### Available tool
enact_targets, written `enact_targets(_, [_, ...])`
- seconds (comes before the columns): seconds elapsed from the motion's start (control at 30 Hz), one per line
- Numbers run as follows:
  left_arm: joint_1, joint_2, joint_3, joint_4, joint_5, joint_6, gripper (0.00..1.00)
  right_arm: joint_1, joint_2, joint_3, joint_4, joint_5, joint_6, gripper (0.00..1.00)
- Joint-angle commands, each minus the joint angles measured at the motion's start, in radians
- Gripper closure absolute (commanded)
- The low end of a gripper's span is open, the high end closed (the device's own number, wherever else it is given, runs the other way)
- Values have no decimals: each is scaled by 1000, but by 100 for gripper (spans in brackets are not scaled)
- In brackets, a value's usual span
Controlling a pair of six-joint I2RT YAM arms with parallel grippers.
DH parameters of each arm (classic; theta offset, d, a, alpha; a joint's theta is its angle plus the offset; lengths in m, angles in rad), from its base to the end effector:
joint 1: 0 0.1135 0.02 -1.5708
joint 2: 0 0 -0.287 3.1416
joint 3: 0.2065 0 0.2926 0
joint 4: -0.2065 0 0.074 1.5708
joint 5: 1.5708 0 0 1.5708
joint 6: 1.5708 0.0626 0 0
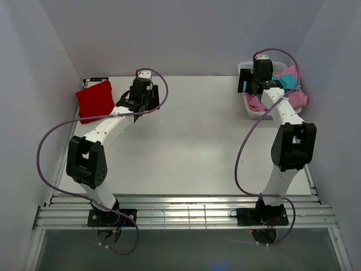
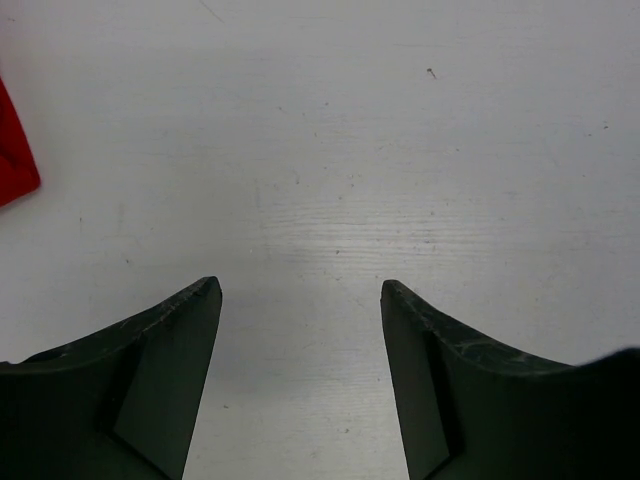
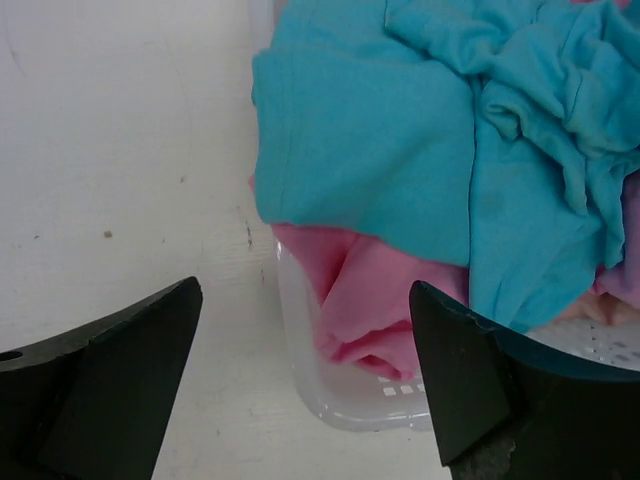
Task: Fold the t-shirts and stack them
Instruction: Grab crumpled tshirt from bin with the right arm
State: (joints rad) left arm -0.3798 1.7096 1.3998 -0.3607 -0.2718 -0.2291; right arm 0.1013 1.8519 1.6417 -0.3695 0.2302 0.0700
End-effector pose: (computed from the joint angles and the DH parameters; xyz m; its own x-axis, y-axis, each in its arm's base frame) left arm 0.4297 -0.1534 0.2841 -0.5988 0.0035 -0.8009 0.0265 0.9995 -0.0155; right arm 0.5040 0.0369 0.3142 -0.5372 0.0138 -0.8433 0.1294 0.9894 -0.0662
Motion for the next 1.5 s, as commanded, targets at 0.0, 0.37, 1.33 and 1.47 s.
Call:
enact_targets(0.0, [1, -54, -19, 37, 28, 8, 24, 0, 65, 113, 44, 75, -30, 9])
enact_targets(0.37, [1, -41, -32, 43, 51, 1, 24, -8, 285, 302, -46, 109, -10, 42])
enact_targets(1.33, [1, -34, -62, 72, 160, -61, 24, 46, 34, 434, -166, -109, -30, 92])
enact_targets(1.47, [1, -42, -64, 78, 166, -70, 24, 96, 1, 480, -177, -363, -7, 92])
